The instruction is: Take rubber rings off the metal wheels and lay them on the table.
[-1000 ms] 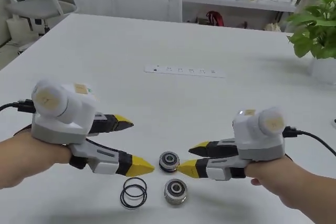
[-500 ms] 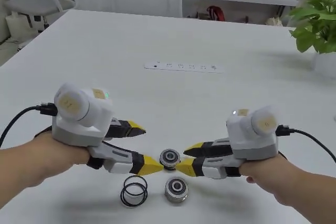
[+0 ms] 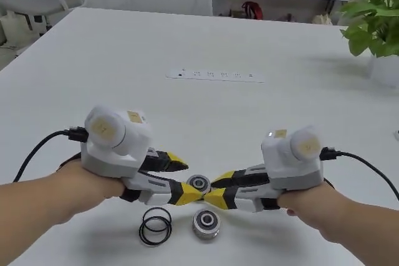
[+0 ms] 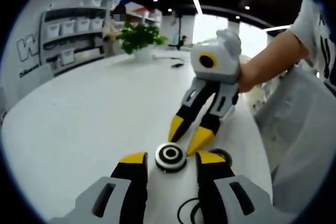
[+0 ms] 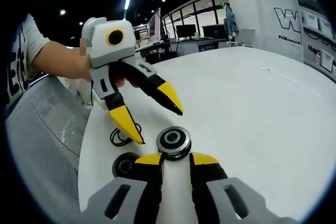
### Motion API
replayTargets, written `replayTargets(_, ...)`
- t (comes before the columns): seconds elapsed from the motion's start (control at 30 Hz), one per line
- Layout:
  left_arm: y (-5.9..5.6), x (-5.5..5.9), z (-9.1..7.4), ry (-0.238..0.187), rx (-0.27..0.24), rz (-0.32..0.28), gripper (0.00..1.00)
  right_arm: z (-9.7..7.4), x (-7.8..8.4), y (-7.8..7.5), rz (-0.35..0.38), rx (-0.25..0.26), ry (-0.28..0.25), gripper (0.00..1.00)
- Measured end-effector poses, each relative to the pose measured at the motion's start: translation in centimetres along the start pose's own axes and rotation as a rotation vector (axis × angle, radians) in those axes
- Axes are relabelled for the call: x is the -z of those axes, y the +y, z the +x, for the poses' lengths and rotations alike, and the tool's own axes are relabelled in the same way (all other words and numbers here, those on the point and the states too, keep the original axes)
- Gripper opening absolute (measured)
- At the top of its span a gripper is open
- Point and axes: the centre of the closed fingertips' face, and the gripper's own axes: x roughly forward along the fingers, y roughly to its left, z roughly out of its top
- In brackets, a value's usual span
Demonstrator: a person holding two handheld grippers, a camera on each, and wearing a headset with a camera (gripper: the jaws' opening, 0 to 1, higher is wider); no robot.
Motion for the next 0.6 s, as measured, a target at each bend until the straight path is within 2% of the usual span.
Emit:
replayTargets(0.2,-0.3,0.2,0.8,0.011,0.013,0.008,0.29,0.0,0.0,0.0,0.004,-0.002,-0.003,0.15)
replayTargets(0.4,-0.1,0.1,1.2,0.016,-0.002,0.013,0.20,0.0,0.1,0.0,0.005,-0.004,-0.003,0.14)
replayTargets(0.6,-0.1,0.1,1.3,0.025,-0.011,0.053,0.17,0.0,0.1,-0.1,0.004,-0.002,-0.004,0.13)
